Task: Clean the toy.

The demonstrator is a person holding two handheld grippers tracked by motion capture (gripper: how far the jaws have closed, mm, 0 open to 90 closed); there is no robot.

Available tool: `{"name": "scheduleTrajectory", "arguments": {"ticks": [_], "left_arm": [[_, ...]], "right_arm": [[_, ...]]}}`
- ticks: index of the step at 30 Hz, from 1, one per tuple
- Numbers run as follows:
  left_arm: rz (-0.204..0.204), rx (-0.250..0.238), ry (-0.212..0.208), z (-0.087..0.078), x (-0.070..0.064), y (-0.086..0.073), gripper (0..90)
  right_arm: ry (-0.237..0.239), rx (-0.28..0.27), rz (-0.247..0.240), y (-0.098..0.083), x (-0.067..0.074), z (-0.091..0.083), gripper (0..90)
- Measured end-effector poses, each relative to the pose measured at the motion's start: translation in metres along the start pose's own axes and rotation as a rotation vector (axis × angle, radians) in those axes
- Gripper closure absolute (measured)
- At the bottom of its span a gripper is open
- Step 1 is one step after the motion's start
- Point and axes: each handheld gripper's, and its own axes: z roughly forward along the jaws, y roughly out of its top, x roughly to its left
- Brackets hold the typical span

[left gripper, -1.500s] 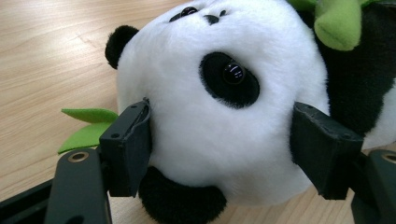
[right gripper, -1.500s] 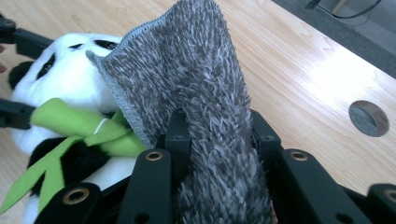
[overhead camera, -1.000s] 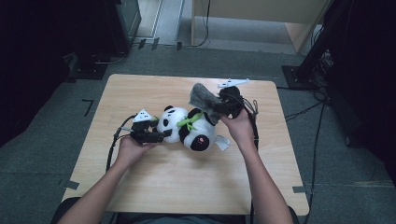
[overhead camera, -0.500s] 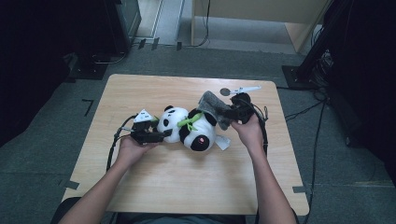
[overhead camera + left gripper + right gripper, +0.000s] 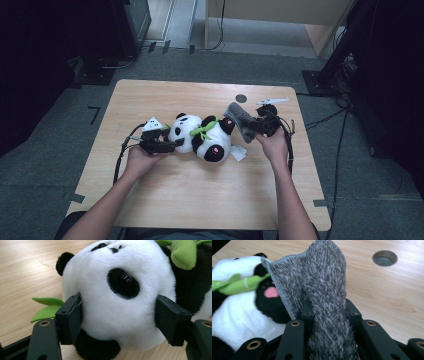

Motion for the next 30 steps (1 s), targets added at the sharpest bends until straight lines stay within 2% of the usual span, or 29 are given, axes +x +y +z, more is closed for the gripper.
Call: {"name": "scheduleTrajectory", "arguments": {"ticks": [1,3,6,8,10,11,13,14,18,21,25,26,30], "left_arm": [[0.0,-0.002,-0.001,0.0,0.0,0.0,28.4],[-0.007,-0.007,-0.009,0.0,0.001,0.0,27.9],[-0.012,-0.008,-0.012,0.0,0.001,-0.001,27.7],[-0.01,-0.008,-0.007,0.0,0.001,0.0,27.8],[-0.017,-0.009,-0.005,0.001,0.0,0.0,27.8],[-0.017,-0.01,-0.003,0.001,-0.001,0.0,27.7],[-0.017,-0.007,-0.001,0.001,-0.001,0.0,27.7],[-0.016,-0.005,-0.001,0.001,-0.001,0.0,27.7],[-0.013,0.007,0.006,0.0,-0.002,0.001,27.3],[-0.015,0.015,0.009,0.0,-0.002,0.001,26.3],[-0.017,0.015,0.007,0.0,-0.001,0.001,25.7],[-0.018,0.015,0.006,0.0,-0.001,0.001,25.3],[-0.032,0.015,-0.006,0.001,0.0,0.001,22.9]], "right_arm": [[0.0,0.0,0.0,0.0,0.0,0.0,69.0],[0.004,-0.03,0.015,0.002,-0.001,-0.008,69.0],[0.021,-0.076,0.009,0.006,0.002,-0.02,68.9],[0.028,-0.101,-0.008,0.01,0.008,-0.027,68.9],[0.051,-0.122,-0.024,0.014,0.015,-0.032,68.9],[0.071,-0.135,-0.042,0.018,0.023,-0.035,68.9],[0.086,-0.141,-0.049,0.019,0.027,-0.035,68.9],[0.111,-0.141,-0.06,0.021,0.034,-0.034,68.8],[0.132,-0.137,-0.076,0.023,0.042,-0.03,68.8],[0.142,-0.109,-0.091,0.023,0.049,-0.019,68.7],[0.139,-0.078,-0.093,0.021,0.05,-0.009,68.7],[0.135,-0.055,-0.095,0.019,0.049,-0.002,68.4],[0.143,-0.045,-0.084,0.018,0.048,0.003,68.3]]}}
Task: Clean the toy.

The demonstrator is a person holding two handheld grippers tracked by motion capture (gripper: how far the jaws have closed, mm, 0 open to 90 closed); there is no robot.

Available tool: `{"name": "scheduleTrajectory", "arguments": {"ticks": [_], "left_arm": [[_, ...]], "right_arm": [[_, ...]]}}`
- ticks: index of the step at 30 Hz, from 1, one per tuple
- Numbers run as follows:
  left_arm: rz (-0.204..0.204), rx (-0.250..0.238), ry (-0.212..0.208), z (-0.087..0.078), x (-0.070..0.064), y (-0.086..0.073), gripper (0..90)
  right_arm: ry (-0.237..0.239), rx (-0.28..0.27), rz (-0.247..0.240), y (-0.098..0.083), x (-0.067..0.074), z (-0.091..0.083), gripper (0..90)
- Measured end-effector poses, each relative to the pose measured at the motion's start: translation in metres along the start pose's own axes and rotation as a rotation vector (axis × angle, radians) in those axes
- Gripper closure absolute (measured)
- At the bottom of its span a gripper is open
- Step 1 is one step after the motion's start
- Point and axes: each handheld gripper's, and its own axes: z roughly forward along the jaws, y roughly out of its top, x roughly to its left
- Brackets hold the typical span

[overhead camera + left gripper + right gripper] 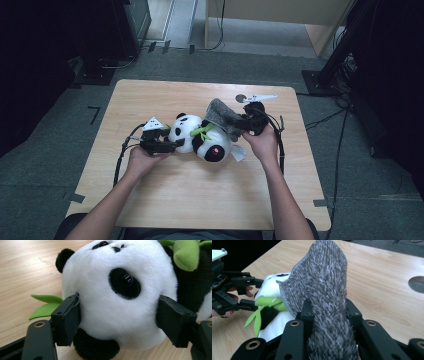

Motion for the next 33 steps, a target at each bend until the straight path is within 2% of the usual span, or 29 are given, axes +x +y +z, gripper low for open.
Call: {"name": "scheduleTrajectory", "arguments": {"ticks": [3,5,7,8,9,10,11,12,14,15,16,18,22,25,28,33], "left_arm": [[-0.017,0.027,-0.011,0.002,0.002,0.002,14.4],[-0.037,0.048,-0.03,0.004,0.005,0.005,12.8],[-0.037,0.052,-0.044,0.005,0.006,0.007,12.7],[-0.028,0.055,-0.049,0.006,0.006,0.008,9.8],[-0.016,0.061,-0.054,0.007,0.006,0.008,9.8],[-0.001,0.065,-0.056,0.009,0.006,0.008,4.0],[0.021,0.09,-0.057,0.012,0.005,0.007,4.0],[0.048,0.129,-0.051,0.017,0.004,0.006,0.0],[0.126,0.158,-0.012,0.024,-0.002,0.002,0.0],[0.148,0.155,0.008,0.024,-0.005,0.002,0.0],[0.148,0.15,0.011,0.023,-0.006,0.003,0.0],[0.134,0.129,0.01,0.023,-0.004,0.003,0.6],[0.109,0.094,-0.002,0.022,-0.001,0.001,5.0],[0.101,0.089,0.006,0.021,-0.002,0.001,9.9],[0.096,0.078,0.007,0.02,-0.001,0.0,13.0],[0.096,0.068,0.009,0.02,-0.001,-0.001,13.3]], "right_arm": [[0.003,-0.008,0.003,-0.004,-0.003,0.002,68.3],[0.004,-0.007,0.006,-0.004,-0.004,0.002,68.3],[0.007,-0.011,0.013,-0.005,-0.006,0.004,68.4],[0.003,-0.008,0.013,-0.007,-0.007,0.005,68.4],[0.003,-0.008,0.013,-0.007,-0.007,0.005,68.4],[0.003,-0.007,0.011,-0.008,-0.008,0.007,68.4],[0.003,-0.007,0.011,-0.008,-0.008,0.007,68.4],[0.001,-0.008,0.009,-0.009,-0.009,0.008,68.4],[-0.007,-0.011,0.009,-0.01,-0.011,0.009,68.3],[-0.006,-0.01,0.016,-0.011,-0.013,0.008,68.2],[-0.006,-0.01,0.016,-0.011,-0.013,0.008,68.2],[-0.018,-0.009,0.023,-0.012,-0.015,0.008,68.1],[-0.011,-0.007,0.027,-0.014,-0.017,0.009,68.3],[-0.024,-0.004,0.013,-0.014,-0.016,0.01,68.2],[-0.025,-0.007,0.02,-0.014,-0.018,0.007,68.0],[-0.037,-0.003,0.034,-0.016,-0.025,0.001,67.9]]}}
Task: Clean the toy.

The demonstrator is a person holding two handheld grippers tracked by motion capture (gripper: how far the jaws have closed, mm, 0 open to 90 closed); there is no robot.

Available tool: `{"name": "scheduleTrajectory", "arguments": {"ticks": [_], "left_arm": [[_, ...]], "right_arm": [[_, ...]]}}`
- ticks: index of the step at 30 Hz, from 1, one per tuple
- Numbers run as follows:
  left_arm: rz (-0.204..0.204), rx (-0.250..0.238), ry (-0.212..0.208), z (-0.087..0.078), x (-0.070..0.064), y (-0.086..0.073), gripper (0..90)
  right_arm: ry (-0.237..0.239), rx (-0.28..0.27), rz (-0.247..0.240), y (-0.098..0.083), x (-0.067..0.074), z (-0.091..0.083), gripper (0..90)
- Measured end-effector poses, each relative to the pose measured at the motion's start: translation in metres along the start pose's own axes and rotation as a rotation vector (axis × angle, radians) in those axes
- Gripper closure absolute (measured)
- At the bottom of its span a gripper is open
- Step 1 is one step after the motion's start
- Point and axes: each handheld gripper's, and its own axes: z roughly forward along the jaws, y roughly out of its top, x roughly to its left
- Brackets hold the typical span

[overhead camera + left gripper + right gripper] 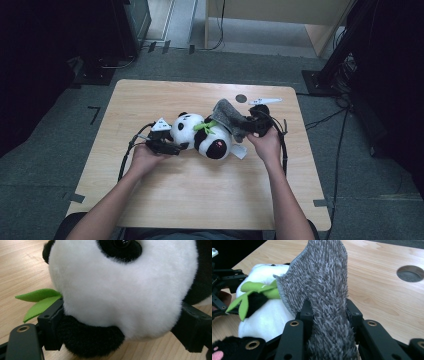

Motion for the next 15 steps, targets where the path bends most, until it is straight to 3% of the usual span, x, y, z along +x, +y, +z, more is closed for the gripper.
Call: {"name": "scheduleTrajectory", "arguments": {"ticks": [10,15], "left_arm": [[-0.013,-0.014,0.002,0.0,-0.001,-0.001,13.8],[-0.016,-0.018,0.0,-0.001,0.0,-0.002,13.8]], "right_arm": [[-0.045,0.013,0.047,-0.012,-0.018,-0.005,68.1],[-0.096,0.04,0.067,-0.017,-0.027,-0.01,68.3]]}}
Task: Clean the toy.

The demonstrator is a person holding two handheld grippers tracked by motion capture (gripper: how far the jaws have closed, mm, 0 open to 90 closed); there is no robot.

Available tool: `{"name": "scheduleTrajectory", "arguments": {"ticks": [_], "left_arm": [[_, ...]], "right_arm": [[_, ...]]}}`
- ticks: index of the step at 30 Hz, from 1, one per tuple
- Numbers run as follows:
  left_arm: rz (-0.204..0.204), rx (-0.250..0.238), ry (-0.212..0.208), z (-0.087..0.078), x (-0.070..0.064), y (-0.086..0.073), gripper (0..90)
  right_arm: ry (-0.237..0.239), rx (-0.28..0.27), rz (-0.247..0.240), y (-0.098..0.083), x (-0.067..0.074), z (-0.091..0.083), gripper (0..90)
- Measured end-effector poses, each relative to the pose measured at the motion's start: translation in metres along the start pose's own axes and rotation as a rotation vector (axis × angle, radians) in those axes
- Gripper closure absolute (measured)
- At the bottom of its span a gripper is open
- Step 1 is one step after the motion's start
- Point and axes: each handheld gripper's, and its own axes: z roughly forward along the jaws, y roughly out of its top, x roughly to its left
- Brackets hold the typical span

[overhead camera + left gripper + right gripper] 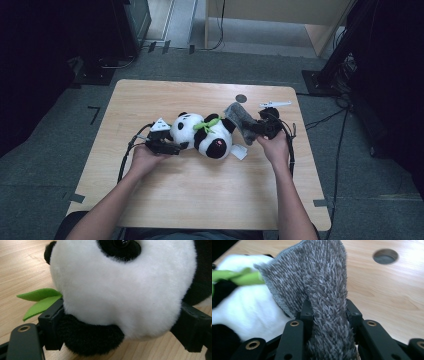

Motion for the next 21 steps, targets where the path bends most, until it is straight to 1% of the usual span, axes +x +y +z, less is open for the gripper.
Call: {"name": "scheduleTrajectory", "arguments": {"ticks": [2,3,4,5,6,7,10,11,12,13,14,15,16,17,18,19,21], "left_arm": [[0.003,0.002,0.001,0.0,0.0,0.0,13.8],[0.003,0.004,0.001,0.0,0.0,0.0,13.8],[0.002,0.005,0.002,0.0,0.0,0.0,13.8],[0.001,0.005,0.002,0.0,0.0,0.0,13.8],[-0.004,0.009,0.003,0.0,-0.001,0.0,13.9],[-0.004,0.009,0.003,0.0,-0.001,0.0,13.9],[-0.006,0.014,0.005,0.0,-0.001,0.001,13.8],[-0.007,0.014,0.006,0.0,-0.001,0.001,13.8],[-0.008,0.014,0.007,0.0,-0.002,0.0,13.8],[-0.008,0.013,0.007,0.0,-0.002,0.0,13.8],[-0.009,0.011,0.007,0.0,-0.002,0.0,13.8],[-0.008,0.011,0.01,0.0,-0.002,0.0,13.7],[-0.008,0.011,0.01,0.0,-0.002,0.0,13.7],[-0.007,0.011,0.01,0.0,-0.002,0.0,13.7],[-0.009,0.009,0.009,0.0,-0.002,0.0,13.7],[-0.009,0.01,0.009,0.0,-0.002,0.0,13.7],[-0.004,0.012,0.009,-0.001,-0.002,0.0,13.8]], "right_arm": [[-0.005,0.002,0.007,0.0,-0.002,-0.002,68.4],[-0.011,-0.013,0.018,-0.001,-0.004,-0.009,68.4],[-0.011,-0.013,0.018,-0.001,-0.004,-0.009,68.4],[-0.009,-0.027,0.024,-0.001,-0.004,-0.013,68.4],[0.004,-0.056,0.027,0.0,-0.003,-0.022,68.4],[0.014,-0.07,0.022,0.0,-0.001,-0.026,68.4],[0.045,-0.111,0.011,0.002,0.008,-0.039,68.3],[0.045,-0.111,0.011,0.002,0.008,-0.039,68.3],[0.078,-0.128,0.003,0.003,0.017,-0.046,68.3],[0.095,-0.13,-0.008,0.004,0.023,-0.049,68.3],[0.095,-0.13,-0.008,0.004,0.023,-0.049,68.3],[0.121,-0.131,-0.036,0.005,0.034,-0.053,68.2],[0.121,-0.131,-0.036,0.005,0.034,-0.053,68.2],[0.13,-0.132,-0.052,0.006,0.04,-0.054,68.2],[0.157,-0.13,-0.075,0.007,0.053,-0.056,68.1],[0.157,-0.13,-0.075,0.007,0.053,-0.056,68.1],[0.187,-0.12,-0.108,0.008,0.067,-0.056,68.0]]}}
